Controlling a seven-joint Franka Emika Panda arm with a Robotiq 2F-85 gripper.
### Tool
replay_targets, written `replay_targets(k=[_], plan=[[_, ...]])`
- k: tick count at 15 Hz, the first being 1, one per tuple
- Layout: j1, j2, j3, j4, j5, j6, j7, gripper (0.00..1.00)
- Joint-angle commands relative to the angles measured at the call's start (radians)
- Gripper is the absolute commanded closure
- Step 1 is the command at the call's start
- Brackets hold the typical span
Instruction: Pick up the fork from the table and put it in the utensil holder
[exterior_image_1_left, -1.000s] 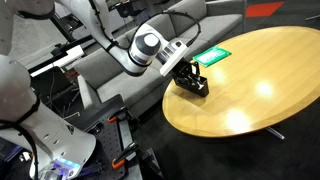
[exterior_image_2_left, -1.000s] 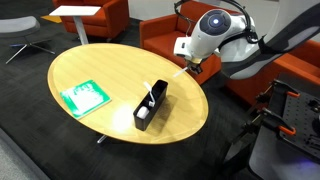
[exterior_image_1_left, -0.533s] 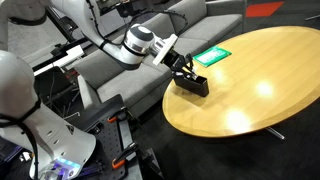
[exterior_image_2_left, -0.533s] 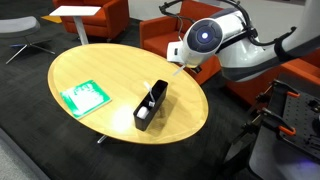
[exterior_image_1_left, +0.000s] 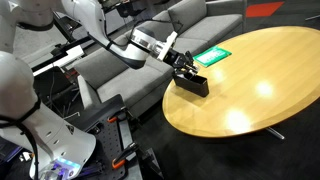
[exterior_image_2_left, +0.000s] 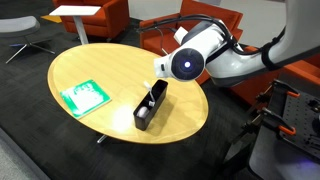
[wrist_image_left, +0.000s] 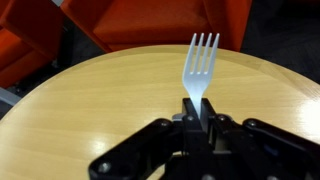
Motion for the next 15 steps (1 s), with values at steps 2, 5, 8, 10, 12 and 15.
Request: replay_targets(k=[2, 5, 8, 10, 12, 15], plan=[[-0.145, 0.029, 0.130, 0.136, -0.191, -0.104, 0.083, 0.97], [-0.265, 0.031, 0.237, 0.205, -0.325, -0.185, 0.149, 0.97], [-0.408, 0.023, 0.384, 0.270, -0.453, -0.288, 0.184, 0.97], [-0.509, 0.020, 0.497, 0.307, -0.528, -0.357, 0.174, 0.97], [-0.597, 0.024, 0.605, 0.337, -0.592, -0.412, 0.156, 0.97], [-0.697, 0.020, 0.758, 0.367, -0.650, -0.497, 0.127, 0.97]])
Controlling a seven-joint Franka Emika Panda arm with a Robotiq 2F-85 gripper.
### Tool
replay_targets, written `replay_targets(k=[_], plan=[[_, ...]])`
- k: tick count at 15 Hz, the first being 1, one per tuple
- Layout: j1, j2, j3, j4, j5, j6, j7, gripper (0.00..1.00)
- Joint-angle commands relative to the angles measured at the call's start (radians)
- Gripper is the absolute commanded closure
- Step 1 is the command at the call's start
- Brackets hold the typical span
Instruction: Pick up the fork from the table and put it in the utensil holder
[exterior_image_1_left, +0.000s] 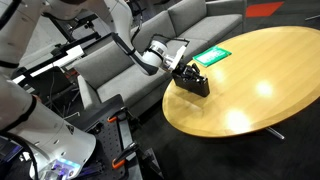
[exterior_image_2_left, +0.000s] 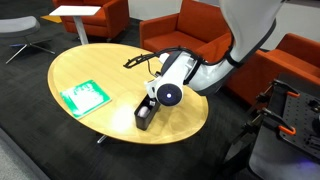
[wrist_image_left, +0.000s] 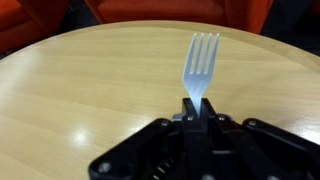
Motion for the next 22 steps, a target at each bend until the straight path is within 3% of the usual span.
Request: replay_targets(k=[1, 2, 4, 10, 11, 18, 22], plan=[[-0.108, -0.009, 0.155, 0.034, -0.074, -0.102, -0.021, 0.65], [-0.130, -0.011, 0.190, 0.037, -0.091, -0.125, -0.018, 0.64], [-0.163, -0.020, 0.241, 0.033, -0.120, -0.165, -0.006, 0.50], [-0.226, -0.094, 0.287, -0.021, -0.194, -0.252, 0.036, 0.04], [-0.238, -0.111, 0.293, -0.031, -0.199, -0.256, 0.035, 0.00], [-0.397, -0.362, 0.378, -0.223, -0.164, -0.118, -0.027, 0.00], [-0.503, -0.525, 0.416, -0.350, -0.107, 0.089, -0.115, 0.00]])
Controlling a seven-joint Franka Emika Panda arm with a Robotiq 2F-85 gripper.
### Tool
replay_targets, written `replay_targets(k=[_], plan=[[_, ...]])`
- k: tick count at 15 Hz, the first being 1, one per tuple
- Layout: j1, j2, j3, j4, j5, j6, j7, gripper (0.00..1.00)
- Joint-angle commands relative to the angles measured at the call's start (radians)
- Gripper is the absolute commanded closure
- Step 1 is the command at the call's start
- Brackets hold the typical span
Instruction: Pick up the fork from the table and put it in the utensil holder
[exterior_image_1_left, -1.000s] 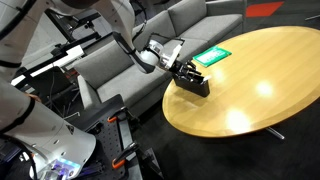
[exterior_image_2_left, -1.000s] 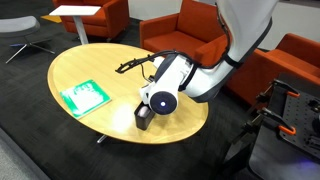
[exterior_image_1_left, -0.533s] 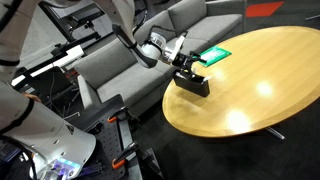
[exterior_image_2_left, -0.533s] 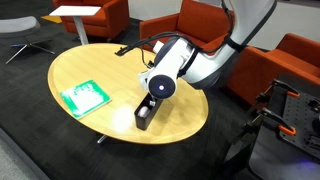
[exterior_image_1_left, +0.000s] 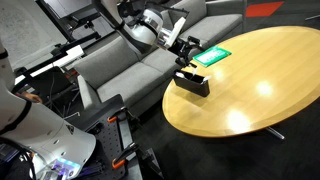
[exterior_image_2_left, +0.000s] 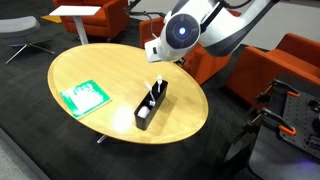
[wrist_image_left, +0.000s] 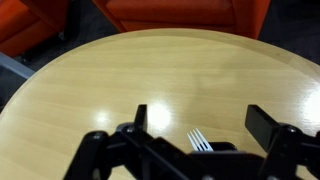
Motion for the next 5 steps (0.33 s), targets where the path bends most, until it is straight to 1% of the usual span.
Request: replay_targets(k=[1, 3, 5], plan=[[-0.102, -0.187, 0.033, -0.164, 0.071, 0.190, -0.093, 0.00], [-0.143, -0.236, 0.033, -0.206, 0.138, 0.319, -0.163, 0.00], [-0.168, -0.269, 0.026, -0.243, 0.214, 0.415, -0.236, 0.00]])
